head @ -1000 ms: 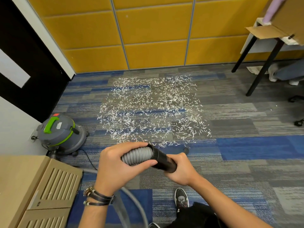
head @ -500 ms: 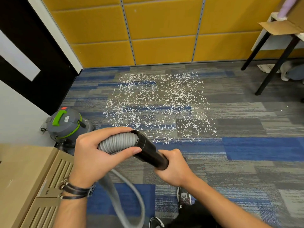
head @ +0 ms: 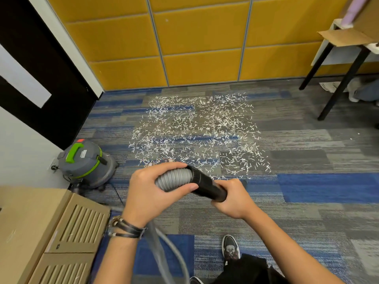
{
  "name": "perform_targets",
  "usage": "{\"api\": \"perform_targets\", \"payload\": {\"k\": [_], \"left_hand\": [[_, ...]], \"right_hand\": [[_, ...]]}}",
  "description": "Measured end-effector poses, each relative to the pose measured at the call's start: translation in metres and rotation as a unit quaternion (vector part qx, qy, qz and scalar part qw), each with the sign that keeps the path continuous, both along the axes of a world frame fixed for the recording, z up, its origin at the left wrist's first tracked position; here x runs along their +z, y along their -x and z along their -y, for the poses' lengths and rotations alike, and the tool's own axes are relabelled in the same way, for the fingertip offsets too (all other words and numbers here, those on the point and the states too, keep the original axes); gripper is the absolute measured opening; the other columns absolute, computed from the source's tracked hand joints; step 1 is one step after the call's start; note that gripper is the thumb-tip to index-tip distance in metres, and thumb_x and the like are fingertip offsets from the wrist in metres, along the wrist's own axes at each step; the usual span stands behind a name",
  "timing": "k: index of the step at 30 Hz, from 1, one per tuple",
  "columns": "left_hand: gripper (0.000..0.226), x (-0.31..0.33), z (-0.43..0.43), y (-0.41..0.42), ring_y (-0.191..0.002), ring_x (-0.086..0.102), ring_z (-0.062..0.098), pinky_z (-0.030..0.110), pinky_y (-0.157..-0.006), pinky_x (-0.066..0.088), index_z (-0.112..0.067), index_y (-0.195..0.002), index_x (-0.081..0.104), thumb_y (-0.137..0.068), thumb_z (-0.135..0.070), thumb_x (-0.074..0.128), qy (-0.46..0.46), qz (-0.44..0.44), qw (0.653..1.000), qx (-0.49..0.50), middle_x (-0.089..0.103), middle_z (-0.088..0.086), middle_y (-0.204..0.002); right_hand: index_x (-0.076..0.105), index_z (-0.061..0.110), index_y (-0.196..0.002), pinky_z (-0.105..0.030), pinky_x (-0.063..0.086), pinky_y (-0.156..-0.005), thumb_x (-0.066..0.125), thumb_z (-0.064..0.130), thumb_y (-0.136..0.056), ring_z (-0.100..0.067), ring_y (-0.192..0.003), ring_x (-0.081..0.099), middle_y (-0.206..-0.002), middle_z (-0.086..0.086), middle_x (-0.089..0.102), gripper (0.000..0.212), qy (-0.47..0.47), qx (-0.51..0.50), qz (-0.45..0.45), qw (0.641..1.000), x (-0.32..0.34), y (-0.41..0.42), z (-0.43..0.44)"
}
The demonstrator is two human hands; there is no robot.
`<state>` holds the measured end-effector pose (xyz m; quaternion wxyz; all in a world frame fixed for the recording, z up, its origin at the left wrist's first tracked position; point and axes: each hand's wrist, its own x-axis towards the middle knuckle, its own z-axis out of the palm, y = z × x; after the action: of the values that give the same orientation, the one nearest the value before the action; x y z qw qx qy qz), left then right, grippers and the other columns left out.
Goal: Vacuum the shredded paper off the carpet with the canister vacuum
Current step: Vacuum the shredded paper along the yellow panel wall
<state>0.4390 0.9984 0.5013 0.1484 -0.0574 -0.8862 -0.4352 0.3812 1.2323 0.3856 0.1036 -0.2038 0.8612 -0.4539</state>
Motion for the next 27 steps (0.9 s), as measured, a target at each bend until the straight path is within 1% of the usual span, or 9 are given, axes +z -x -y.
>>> {"api": "perform_targets", "payload": {"k": [2, 4, 7, 10, 14, 16, 20, 23, 27], "left_hand": [[0.049, -0.014, -0.007, 0.005, -0.095, 0.073, -0.004, 0.035, -0.089, 0.060, -0.043, -0.108, 0.079, -0.067, -0.069, 0.086, 0.039, 0.026, 0.999, -0.008, 0.076, -0.029, -0.102], [0.055, -0.022, -0.012, 0.006, -0.099, 0.071, -0.009, 0.034, -0.092, 0.059, -0.045, -0.111, 0.078, -0.065, -0.074, 0.084, 0.069, 0.036, 0.997, -0.010, 0.075, -0.032, -0.105], [0.054, -0.019, -0.009, 0.002, -0.099, 0.071, -0.009, 0.032, -0.093, 0.059, -0.044, -0.110, 0.080, -0.063, -0.069, 0.089, 0.049, 0.029, 0.998, -0.011, 0.075, -0.031, -0.106], [0.052, -0.009, 0.000, -0.002, -0.096, 0.074, -0.004, 0.025, -0.091, 0.057, -0.041, -0.109, 0.080, -0.064, -0.063, 0.091, 0.036, -0.002, 0.999, -0.007, 0.077, -0.027, -0.104], [0.053, 0.000, 0.002, -0.005, -0.096, 0.075, -0.002, 0.016, -0.092, 0.053, -0.033, -0.110, 0.081, -0.064, -0.057, 0.093, 0.016, -0.029, 0.999, -0.001, 0.078, -0.023, -0.105], [0.053, 0.001, -0.001, -0.005, -0.097, 0.074, -0.002, 0.018, -0.093, 0.054, -0.033, -0.111, 0.080, -0.066, -0.058, 0.091, 0.012, -0.032, 0.999, 0.002, 0.078, -0.022, -0.107], [0.051, -0.005, -0.002, -0.007, -0.098, 0.074, -0.003, 0.027, -0.092, 0.058, -0.036, -0.110, 0.080, -0.068, -0.063, 0.089, 0.018, -0.017, 1.000, 0.011, 0.077, -0.024, -0.107], [0.049, -0.006, 0.005, -0.013, -0.099, 0.074, -0.003, 0.030, -0.092, 0.059, -0.034, -0.109, 0.082, -0.068, -0.060, 0.091, 0.028, -0.013, 0.999, 0.023, 0.077, -0.024, -0.107], [0.048, 0.001, 0.017, -0.024, -0.099, 0.074, -0.002, 0.031, -0.091, 0.059, -0.031, -0.109, 0.082, -0.068, -0.055, 0.093, 0.040, -0.032, 0.998, 0.036, 0.078, -0.022, -0.108]], "right_hand": [[0.055, 0.019, -0.065, -0.020, 0.030, -0.050, 0.066, 0.017, -0.067, -0.009, -0.047, 0.042, -0.050, 0.009, 0.048, 0.012, -0.012, -0.002, 0.009, 1.000, -0.015, 0.004, -0.008], [0.055, 0.018, -0.065, -0.021, 0.028, -0.051, 0.066, 0.015, -0.066, -0.010, -0.047, 0.039, -0.049, 0.010, 0.046, 0.011, -0.013, 0.001, 0.018, 1.000, -0.027, 0.004, -0.010], [0.058, 0.018, -0.068, -0.020, 0.027, -0.051, 0.067, 0.012, -0.066, -0.009, -0.048, 0.037, -0.050, 0.010, 0.045, 0.011, 0.008, 0.004, 0.018, 1.000, -0.034, -0.003, 0.000], [0.059, 0.017, -0.068, -0.017, 0.027, -0.051, 0.067, 0.012, -0.066, -0.007, -0.048, 0.037, -0.050, 0.011, 0.045, 0.010, 0.041, 0.011, 0.012, 0.999, -0.026, -0.007, 0.014], [0.054, 0.019, -0.066, -0.017, 0.026, -0.050, 0.067, 0.009, -0.068, -0.009, -0.047, 0.038, -0.050, 0.012, 0.045, 0.016, 0.053, 0.032, -0.007, 0.998, -0.012, 0.000, 0.014], [0.055, 0.016, -0.066, -0.018, 0.026, -0.050, 0.066, 0.010, -0.069, -0.010, -0.047, 0.038, -0.050, 0.012, 0.045, 0.013, 0.045, 0.040, -0.011, 0.998, -0.010, 0.004, 0.009], [0.054, 0.012, -0.065, -0.019, 0.024, -0.049, 0.064, 0.012, -0.066, -0.009, -0.047, 0.033, -0.049, 0.010, 0.040, 0.010, 0.031, 0.042, -0.009, 0.999, -0.017, 0.004, 0.008], [0.057, 0.010, -0.066, -0.019, 0.025, -0.050, 0.064, 0.010, -0.065, -0.007, -0.050, 0.031, -0.051, 0.009, 0.038, 0.007, 0.039, 0.050, -0.001, 0.998, -0.022, -0.001, 0.017], [0.056, 0.011, -0.066, -0.019, 0.026, -0.050, 0.064, 0.011, -0.065, -0.006, -0.051, 0.031, -0.052, 0.009, 0.038, 0.008, 0.059, 0.064, 0.004, 0.996, -0.023, -0.008, 0.037]]}}
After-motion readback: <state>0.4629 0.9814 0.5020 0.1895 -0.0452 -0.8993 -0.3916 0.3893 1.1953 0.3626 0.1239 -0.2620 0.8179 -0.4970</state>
